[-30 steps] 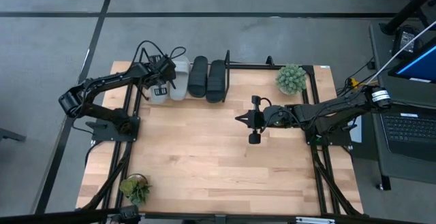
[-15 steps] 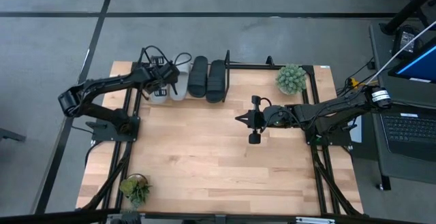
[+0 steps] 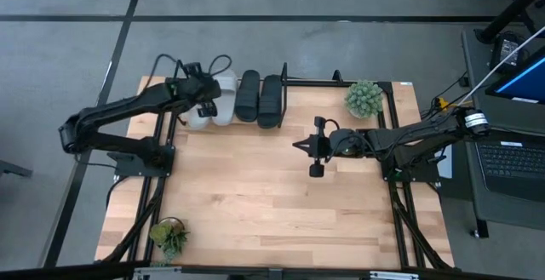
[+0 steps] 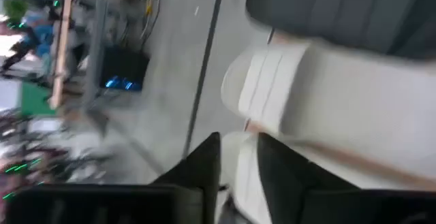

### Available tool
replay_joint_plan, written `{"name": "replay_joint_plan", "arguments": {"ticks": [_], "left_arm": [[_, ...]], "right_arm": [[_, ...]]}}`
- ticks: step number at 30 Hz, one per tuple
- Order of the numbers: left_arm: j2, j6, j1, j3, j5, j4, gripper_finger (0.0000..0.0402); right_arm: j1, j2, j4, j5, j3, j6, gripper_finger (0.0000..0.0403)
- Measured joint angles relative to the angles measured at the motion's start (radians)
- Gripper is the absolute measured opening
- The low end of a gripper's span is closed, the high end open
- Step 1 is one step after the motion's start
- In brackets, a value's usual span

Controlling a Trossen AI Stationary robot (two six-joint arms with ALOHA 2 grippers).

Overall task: Pick and place slides into the shelf
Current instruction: Return to Home Position

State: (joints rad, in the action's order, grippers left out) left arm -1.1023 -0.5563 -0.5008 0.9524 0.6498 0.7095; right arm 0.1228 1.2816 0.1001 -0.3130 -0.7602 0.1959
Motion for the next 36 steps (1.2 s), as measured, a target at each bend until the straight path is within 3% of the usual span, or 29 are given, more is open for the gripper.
{"name": "replay_joint_plan", "arguments": {"ticks": [6,12,20,29,36], "left_arm": [[0.099,0.144,0.059,0.048,-0.167,-0.012,0.0008],[0.195,0.252,0.126,0.004,-0.279,-0.089,0.0002],[0.304,0.325,0.297,-0.143,-0.325,-0.338,0.0],[0.432,0.401,0.426,-0.443,-0.32,-0.664,0.0],[0.558,0.426,0.485,-0.609,-0.327,-0.805,0.0]], "right_arm": [[-0.048,0.0,-0.044,0.057,-0.087,-0.006,0.0007],[-0.086,-0.023,-0.118,0.079,-0.14,0.024,0.0004],[-0.092,-0.204,-0.229,0.079,-0.138,0.019,0.0002],[-0.033,-0.513,-0.162,0.079,0.096,-0.048,0.0002],[0.024,-0.613,-0.008,0.079,0.326,-0.087,0.0004]]}}
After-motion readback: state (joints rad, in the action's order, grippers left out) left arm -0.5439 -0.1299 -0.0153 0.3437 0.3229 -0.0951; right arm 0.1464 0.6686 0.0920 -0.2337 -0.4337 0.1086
